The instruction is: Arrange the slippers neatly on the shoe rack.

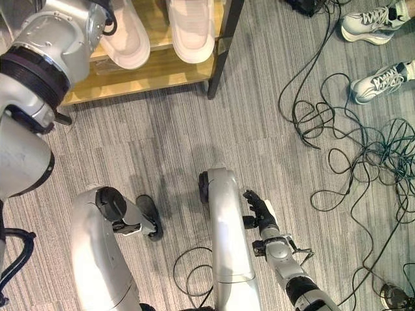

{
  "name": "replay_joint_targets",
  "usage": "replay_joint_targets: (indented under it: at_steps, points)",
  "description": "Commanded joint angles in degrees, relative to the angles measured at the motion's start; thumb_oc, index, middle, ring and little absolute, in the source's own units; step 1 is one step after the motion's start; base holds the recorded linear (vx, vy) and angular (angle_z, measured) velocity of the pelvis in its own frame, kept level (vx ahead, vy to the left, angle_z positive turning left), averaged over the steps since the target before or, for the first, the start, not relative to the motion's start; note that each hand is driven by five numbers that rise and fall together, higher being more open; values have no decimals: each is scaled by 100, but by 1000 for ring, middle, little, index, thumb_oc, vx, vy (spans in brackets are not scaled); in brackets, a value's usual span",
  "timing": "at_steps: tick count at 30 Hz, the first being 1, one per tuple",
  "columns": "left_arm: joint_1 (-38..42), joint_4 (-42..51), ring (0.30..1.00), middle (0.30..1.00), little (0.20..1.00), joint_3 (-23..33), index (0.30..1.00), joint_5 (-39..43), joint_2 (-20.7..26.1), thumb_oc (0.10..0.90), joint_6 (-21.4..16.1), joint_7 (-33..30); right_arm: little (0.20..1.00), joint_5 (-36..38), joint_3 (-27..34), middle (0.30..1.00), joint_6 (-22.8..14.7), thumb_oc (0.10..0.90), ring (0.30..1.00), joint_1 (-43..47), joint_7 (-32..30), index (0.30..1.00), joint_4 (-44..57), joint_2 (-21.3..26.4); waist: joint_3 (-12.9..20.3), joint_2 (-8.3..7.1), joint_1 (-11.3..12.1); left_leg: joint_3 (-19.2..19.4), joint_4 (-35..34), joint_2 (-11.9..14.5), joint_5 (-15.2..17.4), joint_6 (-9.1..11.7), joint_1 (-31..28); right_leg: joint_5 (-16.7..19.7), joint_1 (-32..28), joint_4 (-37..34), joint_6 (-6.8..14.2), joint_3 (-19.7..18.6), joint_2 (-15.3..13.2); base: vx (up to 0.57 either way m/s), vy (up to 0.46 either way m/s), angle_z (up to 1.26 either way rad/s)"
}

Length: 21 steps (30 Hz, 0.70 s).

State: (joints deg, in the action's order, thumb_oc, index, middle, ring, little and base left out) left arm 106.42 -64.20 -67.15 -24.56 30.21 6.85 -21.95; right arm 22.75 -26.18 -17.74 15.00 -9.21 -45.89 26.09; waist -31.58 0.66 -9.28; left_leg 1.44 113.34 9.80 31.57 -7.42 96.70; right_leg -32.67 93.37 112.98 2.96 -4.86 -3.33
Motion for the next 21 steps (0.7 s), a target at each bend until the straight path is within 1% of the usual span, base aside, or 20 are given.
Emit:
replay_joint_targets:
  at_steps: [1,6,8,11,12,13,17,18,19,21]
  points:
    - [896,-200,900,900,900,29,900,246,254,800,-22,-566,900,211,227,900,-217,800,900,-168,-50,900,375,-246,178,-198,-20,-1119,226,-279,898,390,-675,-359,-341,29,-173,-299,-402,-4,2,6]
    - [592,-60,900,900,900,254,900,316,301,800,43,-692,900,342,163,900,-151,800,900,-8,-68,900,282,-277,178,-231,24,-1135,473,-323,976,401,-675,-440,-341,282,-205,-327,-428,-9,-8,9]
    - [440,-171,900,900,900,536,900,667,239,800,38,-617,900,410,139,900,-93,800,900,41,-80,900,288,-289,178,-251,48,-1157,580,-358,1009,398,-675,-490,-341,385,-236,-332,-444,-10,-22,5]
    - [223,-301,900,900,900,1056,900,1501,260,800,-137,-531,900,517,150,900,-15,800,900,58,-82,900,369,-345,178,-263,85,-1180,710,-423,1027,397,-675,-534,-341,482,-281,-331,-466,0,0,0]
    - [218,-301,900,900,900,1061,900,1506,261,800,-140,-533,900,518,148,900,-14,800,900,55,-81,900,371,-338,178,-258,83,-1181,715,-424,1031,398,-675,-537,-341,487,-280,-331,-466,-3,-37,0]
    - [36,-396,900,900,900,1365,900,1967,300,800,-206,-573,900,533,127,900,45,800,900,65,-128,900,390,-409,178,-256,114,-1205,827,-458,1064,386,-675,-561,-341,579,-297,-340,-464,2,-38,1]
    - [-206,-493,900,900,900,1685,900,2411,330,800,-254,-727,900,555,66,900,94,800,900,90,-218,900,360,-470,178,-268,134,-1183,901,-500,1068,399,-675,-615,-341,685,-313,-357,-464,-14,-30,5]
    - [-317,-425,900,900,900,1855,900,2674,344,800,-341,-892,900,618,21,900,130,800,900,72,-242,900,329,-532,178,-268,141,-1189,967,-540,1074,400,-675,-665,-341,779,-342,-359,-471,-24,-31,10]
    - [-321,-422,900,900,900,1856,900,2675,346,800,-341,-894,900,619,19,900,130,800,900,72,-242,900,328,-532,178,-268,138,-1189,969,-541,1076,400,-675,-667,-341,782,-342,-360,-472,-23,-32,6]
    - [-440,-373,900,900,900,2033,900,2892,319,800,-402,-1036,900,661,-44,900,147,800,900,137,-271,900,314,-581,178,-268,156,-1201,1010,-559,1085,398,-675,-700,-341,838,-361,-346,-472,-11,-26,5]
